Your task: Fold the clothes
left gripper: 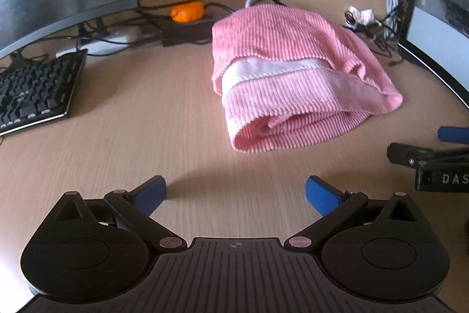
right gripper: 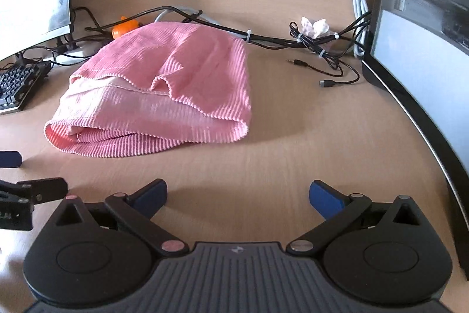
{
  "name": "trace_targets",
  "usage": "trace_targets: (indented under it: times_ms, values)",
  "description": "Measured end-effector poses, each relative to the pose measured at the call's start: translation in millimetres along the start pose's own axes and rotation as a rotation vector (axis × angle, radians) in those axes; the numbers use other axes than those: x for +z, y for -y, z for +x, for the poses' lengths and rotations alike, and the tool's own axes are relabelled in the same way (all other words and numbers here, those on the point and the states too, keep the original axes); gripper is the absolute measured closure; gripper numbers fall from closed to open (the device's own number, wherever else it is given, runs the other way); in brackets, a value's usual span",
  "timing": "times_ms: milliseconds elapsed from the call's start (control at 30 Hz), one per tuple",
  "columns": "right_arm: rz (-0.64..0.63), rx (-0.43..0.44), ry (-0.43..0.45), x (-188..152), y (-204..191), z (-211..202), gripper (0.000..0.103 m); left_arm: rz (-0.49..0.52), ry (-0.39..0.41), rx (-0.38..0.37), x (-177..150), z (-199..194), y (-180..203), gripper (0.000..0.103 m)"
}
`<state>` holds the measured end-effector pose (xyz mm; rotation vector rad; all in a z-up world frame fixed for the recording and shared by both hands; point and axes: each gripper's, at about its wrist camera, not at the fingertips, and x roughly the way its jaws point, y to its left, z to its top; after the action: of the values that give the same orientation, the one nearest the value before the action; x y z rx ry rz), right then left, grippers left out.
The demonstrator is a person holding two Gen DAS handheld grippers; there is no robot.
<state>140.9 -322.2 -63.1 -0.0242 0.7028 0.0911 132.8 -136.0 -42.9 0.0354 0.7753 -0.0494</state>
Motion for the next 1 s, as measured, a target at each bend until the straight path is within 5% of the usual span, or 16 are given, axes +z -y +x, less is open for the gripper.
trace_targets:
  times_ms: [1000]
  values:
    - [-0.056, 0.063, 0.013, 1.9, -0.3, 4.8, 0.000, -0.026, 0.044, 0.024, -3.6, -0.5, 1.2, 0.000]
